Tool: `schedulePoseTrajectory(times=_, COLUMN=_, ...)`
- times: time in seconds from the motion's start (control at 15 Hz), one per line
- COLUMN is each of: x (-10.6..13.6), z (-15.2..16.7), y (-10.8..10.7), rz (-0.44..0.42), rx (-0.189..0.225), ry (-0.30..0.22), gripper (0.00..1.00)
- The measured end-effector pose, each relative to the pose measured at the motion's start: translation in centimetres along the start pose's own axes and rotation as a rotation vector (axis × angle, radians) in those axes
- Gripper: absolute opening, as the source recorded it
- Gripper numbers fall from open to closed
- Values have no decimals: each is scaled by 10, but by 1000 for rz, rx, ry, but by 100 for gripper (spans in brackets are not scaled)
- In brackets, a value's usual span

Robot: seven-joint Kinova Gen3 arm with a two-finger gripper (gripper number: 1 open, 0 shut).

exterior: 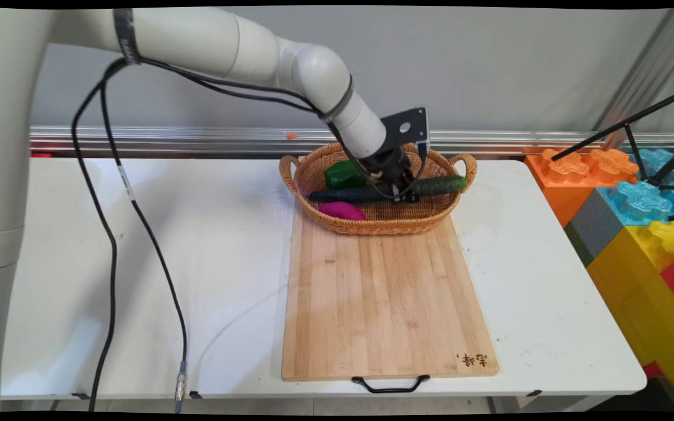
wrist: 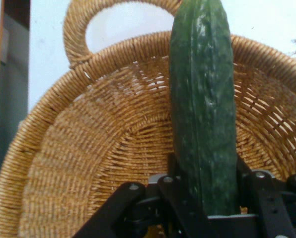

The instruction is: Place the picked object on the cutting board

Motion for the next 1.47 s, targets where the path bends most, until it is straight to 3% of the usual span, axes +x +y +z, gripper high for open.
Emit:
schedulePoseTrajectory(times=0.33, x=21, z=-49, y=-2, rz=42, rx=29, ry=-5, gripper=0)
schedulePoseTrajectory(times=0.8, x=58, z=-108, y=3, rz=70, rx=35, ry=10, gripper=0)
schedulePoseTrajectory(times=1.13, x=81, z=-136, y=40, rz=18, rx=-41, ry=18, gripper=0)
schedulePoseTrajectory(times=1.47, x=79, z=-131, y=82, rz=6, rx=-95, ry=-4, gripper=0)
